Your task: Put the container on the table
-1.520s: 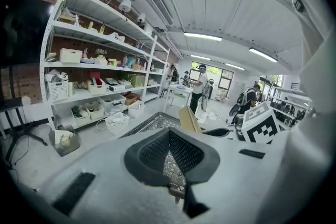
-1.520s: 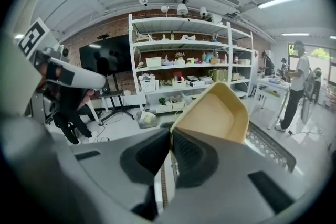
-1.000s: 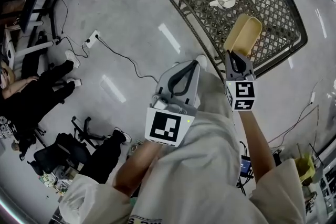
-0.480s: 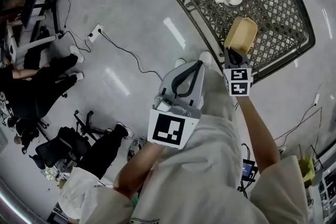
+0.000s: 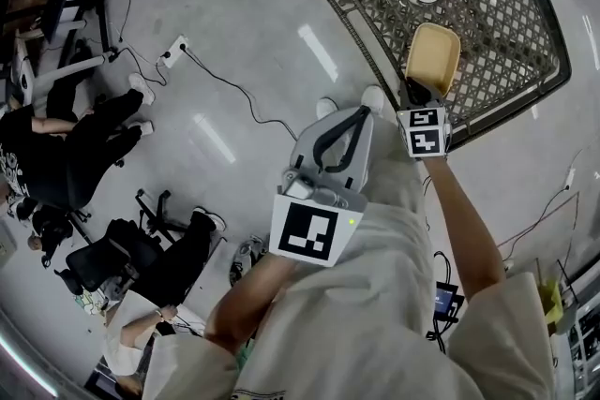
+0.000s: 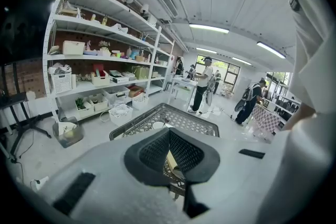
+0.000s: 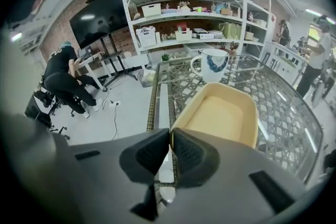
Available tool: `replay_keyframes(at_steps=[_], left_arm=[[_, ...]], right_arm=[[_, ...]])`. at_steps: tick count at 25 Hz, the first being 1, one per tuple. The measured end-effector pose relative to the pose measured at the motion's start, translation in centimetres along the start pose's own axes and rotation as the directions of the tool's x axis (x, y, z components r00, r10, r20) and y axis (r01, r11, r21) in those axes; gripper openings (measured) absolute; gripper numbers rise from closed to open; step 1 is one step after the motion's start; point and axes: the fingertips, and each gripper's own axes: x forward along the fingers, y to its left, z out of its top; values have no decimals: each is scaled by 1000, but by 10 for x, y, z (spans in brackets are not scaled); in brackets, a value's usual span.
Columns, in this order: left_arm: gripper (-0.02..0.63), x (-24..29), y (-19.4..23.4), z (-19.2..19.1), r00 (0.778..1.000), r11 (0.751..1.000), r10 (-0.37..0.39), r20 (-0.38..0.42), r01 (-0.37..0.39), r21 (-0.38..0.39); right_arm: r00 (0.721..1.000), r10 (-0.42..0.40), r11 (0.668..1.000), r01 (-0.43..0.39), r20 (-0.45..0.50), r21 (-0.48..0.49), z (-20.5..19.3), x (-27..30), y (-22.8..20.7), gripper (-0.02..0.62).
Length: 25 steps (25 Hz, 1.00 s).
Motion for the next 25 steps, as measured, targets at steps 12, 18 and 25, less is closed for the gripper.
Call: replay_keyframes(at_steps=[12, 18, 25], left_arm=[[23, -9, -7, 14, 999, 1000, -10, 31, 9, 25], [23, -16, -10, 27, 998, 999, -10, 64, 7, 41], [23, -26, -12, 45, 993, 998, -3, 114, -4, 62]], right_arm=[[998, 6, 1000, -6, 64, 11, 15, -22, 1, 81], [990, -15, 1000, 14, 138, 5, 41, -57, 1, 61], [966, 4, 1000, -9, 259, 18, 86, -114, 5, 37]])
